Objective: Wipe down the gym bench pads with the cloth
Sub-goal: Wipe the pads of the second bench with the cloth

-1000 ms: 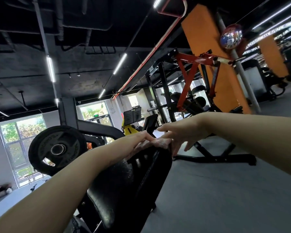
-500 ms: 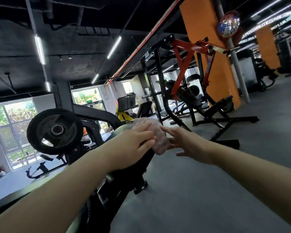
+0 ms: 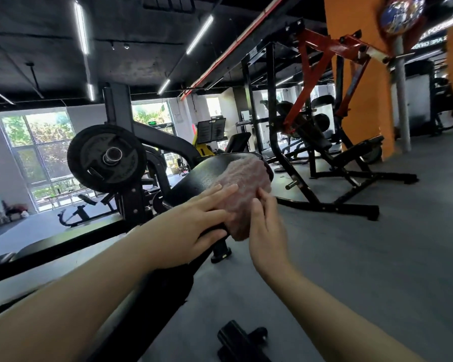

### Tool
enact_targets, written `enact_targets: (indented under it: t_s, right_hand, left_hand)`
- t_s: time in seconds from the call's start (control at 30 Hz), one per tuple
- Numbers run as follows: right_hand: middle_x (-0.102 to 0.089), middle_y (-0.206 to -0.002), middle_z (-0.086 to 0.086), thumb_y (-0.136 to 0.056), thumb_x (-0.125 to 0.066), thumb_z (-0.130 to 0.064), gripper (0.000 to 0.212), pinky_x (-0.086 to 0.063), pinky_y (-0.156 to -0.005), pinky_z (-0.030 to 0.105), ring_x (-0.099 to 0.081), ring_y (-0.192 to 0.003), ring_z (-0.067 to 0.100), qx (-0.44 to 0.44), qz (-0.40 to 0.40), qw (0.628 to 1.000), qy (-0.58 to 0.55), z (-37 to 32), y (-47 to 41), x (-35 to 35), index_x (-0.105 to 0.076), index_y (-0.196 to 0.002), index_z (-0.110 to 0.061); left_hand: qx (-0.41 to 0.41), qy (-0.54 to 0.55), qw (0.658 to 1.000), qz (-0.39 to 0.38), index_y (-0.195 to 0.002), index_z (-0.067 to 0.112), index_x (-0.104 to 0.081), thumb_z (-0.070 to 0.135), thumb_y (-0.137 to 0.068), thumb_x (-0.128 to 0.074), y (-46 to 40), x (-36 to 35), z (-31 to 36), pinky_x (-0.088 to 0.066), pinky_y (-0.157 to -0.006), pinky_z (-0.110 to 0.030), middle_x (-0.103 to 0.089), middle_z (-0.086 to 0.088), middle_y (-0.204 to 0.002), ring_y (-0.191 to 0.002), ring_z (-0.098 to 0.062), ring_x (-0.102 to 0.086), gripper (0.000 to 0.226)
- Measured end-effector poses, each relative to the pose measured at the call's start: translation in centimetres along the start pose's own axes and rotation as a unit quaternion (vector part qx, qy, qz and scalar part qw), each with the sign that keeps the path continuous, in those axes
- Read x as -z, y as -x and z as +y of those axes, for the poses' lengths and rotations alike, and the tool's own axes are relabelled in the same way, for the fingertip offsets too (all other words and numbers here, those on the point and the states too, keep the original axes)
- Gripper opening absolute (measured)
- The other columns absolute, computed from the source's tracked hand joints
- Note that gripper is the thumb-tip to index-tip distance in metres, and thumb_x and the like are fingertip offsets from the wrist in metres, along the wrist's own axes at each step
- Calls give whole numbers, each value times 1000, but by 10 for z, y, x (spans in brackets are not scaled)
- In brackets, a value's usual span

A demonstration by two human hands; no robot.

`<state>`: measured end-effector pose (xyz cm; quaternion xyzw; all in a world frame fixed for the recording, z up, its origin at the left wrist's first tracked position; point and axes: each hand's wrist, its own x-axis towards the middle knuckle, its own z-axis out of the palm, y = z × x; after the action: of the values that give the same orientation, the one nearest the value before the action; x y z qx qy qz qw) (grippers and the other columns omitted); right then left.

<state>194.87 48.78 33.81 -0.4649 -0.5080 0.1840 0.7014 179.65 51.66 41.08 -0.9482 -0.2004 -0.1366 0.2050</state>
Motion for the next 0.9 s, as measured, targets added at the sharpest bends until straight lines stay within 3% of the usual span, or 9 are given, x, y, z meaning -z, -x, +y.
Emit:
enact_targets:
  t_s: [0.13, 0.2, 0.3, 0.4, 0.5, 0.6, 0.73, 0.8, 0.9]
  right_hand:
    - [-43, -138, 11, -96, -41, -41, 50, -34, -106, 45, -37, -128, 27, -8, 62, 995, 72, -22, -9, -17, -40, -134, -9]
    - [-29, -147, 19, -95, -42, -42, 57, -29, -110, 46, -29, -135, 33, -31, 62, 993, 93, -32, -19, -24, -36, -136, -3]
    - [1, -154, 28, -94, -44, -47, 77, -23, -113, 44, -13, -142, 36, -80, 70, 988, 110, -44, -38, -34, -16, -145, 4]
    - [15, -151, 31, -93, -44, -50, 91, -13, -118, 44, 3, -144, 37, -86, 90, 978, 165, -47, -49, -42, 4, -147, 5]
    - [20, -151, 31, -94, -42, -44, 87, 0, -119, 43, 14, -143, 37, -21, 101, 966, 239, -38, -46, -47, 8, -148, 0]
    - [30, -149, 27, -92, -35, -45, 80, 8, -117, 43, 27, -140, 33, 84, 56, 950, 296, -21, -28, -47, 5, -151, -10]
    - [36, -149, 17, -85, -30, -58, 81, 6, -117, 43, 35, -137, 25, 202, -32, 924, 324, -2, 3, -37, -4, -152, -21]
    - [38, -148, 13, -89, -41, -55, 78, 6, -116, 43, 36, -137, 26, 199, -72, 911, 355, -5, 1, -27, -6, -152, -24]
    - [29, -153, 14, -93, -42, -49, 68, 7, -115, 46, 30, -139, 34, 136, -105, 894, 413, -31, -25, -18, -16, -151, -25]
  left_hand:
    - [4, -28, 1000, -5, -135, 29, -46, 40, -96, -31, 19, 3, -1, -8, -115, -18, -11, 9, -157, -144, -7, -9, 43]
    - [16, -60, 998, 3, -136, 25, -46, 39, -97, -32, 34, 7, -7, -10, -114, -17, -25, 1, -154, -140, -12, -24, 43]
    - [59, -68, 996, 19, -134, 24, -51, 46, -99, -24, 61, 7, -16, -14, -110, -17, -38, 1, -148, -133, -16, -37, 50]
    - [90, -8, 996, 16, -134, 32, -49, 63, -94, -12, 79, -5, -17, -17, -112, -18, -40, 10, -146, -136, -5, -29, 63]
    - [107, 50, 993, -3, -138, 37, -43, 74, -83, 3, 84, -16, -16, -1, -108, -8, -33, 19, -148, -134, 10, -14, 81]
    - [108, 54, 993, 9, -138, 36, -43, 71, -82, 3, 84, -19, -15, 5, -100, 2, -32, 20, -146, -128, 16, -12, 81]
    - [97, 81, 992, 22, -133, 32, -50, 71, -83, 2, 83, -21, -15, -15, -101, -3, -47, 14, -138, -124, 5, -36, 82]
    - [93, 85, 992, 27, -130, 31, -52, 71, -83, 3, 83, -22, -14, -26, -101, -12, -52, 14, -131, -118, 0, -43, 83]
    - [87, 81, 992, 28, -122, 28, -56, 72, -81, 6, 84, -21, -13, -28, -96, -13, -55, 13, -121, -111, 0, -44, 87]
